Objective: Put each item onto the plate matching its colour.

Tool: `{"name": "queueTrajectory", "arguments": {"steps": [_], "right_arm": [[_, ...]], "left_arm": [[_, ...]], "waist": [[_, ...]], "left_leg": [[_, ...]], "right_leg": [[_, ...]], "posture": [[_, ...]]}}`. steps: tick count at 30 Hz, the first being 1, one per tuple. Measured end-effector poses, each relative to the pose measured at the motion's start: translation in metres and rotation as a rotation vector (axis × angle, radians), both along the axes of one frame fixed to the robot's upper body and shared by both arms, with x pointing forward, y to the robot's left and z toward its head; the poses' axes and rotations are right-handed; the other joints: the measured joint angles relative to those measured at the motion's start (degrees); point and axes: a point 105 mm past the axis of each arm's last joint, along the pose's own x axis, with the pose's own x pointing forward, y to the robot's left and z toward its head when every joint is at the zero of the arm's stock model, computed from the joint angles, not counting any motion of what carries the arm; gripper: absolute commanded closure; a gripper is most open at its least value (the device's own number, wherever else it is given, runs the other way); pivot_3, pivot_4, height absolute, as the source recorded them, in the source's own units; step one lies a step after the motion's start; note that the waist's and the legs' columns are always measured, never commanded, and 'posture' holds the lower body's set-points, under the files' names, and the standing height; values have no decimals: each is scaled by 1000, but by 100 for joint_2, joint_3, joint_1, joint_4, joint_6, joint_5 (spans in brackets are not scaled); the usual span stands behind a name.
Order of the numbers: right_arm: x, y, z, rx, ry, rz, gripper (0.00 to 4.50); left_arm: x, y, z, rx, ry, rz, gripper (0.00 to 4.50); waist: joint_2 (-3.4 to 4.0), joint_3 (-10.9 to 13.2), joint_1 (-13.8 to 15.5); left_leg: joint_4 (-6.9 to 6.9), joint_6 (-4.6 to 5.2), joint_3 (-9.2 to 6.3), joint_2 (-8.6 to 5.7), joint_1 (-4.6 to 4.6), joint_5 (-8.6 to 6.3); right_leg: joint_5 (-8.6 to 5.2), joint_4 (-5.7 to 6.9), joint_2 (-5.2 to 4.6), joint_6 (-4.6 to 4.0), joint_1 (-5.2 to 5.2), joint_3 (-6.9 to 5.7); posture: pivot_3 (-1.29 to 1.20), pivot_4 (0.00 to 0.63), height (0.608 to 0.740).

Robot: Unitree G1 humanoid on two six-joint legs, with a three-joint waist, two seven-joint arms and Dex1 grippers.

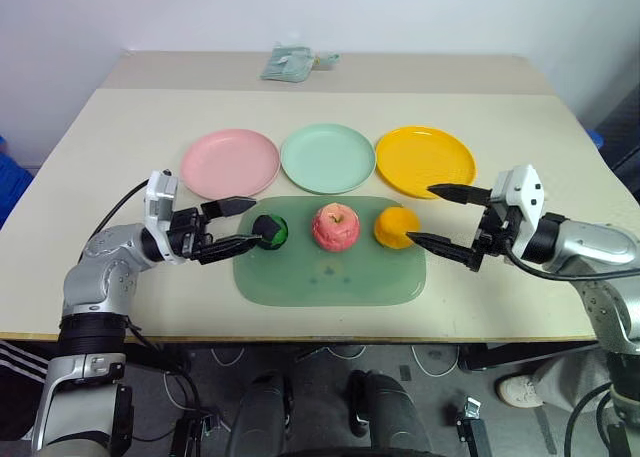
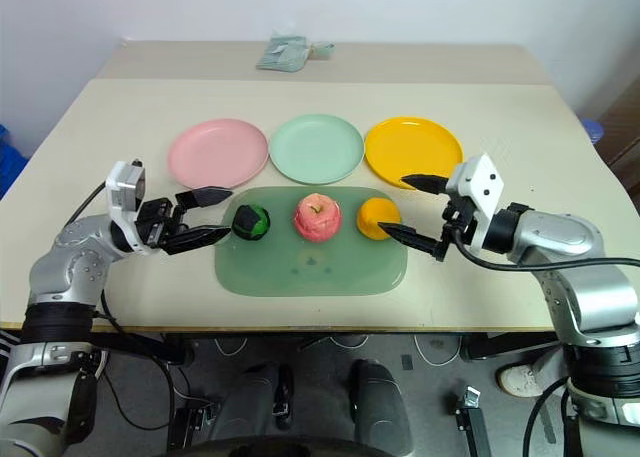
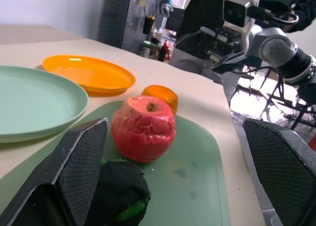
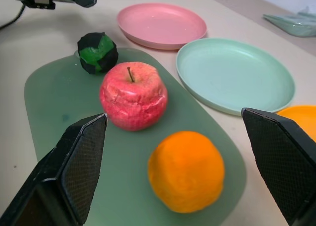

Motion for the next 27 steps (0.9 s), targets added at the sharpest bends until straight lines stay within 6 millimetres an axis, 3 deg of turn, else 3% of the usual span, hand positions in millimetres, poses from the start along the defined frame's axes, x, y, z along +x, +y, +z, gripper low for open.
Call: {"name": "queueTrajectory", "arguments": {"steps": [8,14,19,27], "right_arm": [[3,1,3,4,-1,9,62],[1,5,5,36,19,36,62],[-6,20,7,72,31,81,62],[-18,39,10,65,51,136,62]], "left_arm": [[-1,-3,2,-21,-6,9,0],[-6,14,10,-7,24,-11,0],[-2,25,17,-9,26,-8,0],[7,17,23,49,5,-20,0]], "waist": [[0,0,-1],[0,0,-6],[0,0,7],[0,0,-7]], "left_leg": [[0,0,0,0,0,0],[-1,0,0,2,0,0],[-1,0,-1,1,-2,0],[-1,0,0,0,-3,0]], "right_leg": [[0,0,1,0,0,0],[-1,0,1,-1,-2,0],[-1,-1,0,-1,-1,0],[-1,-1,1,-1,-3,-1]], "posture": [[0,150,740],[0,150,740],[0,150,740],[0,150,740]]}}
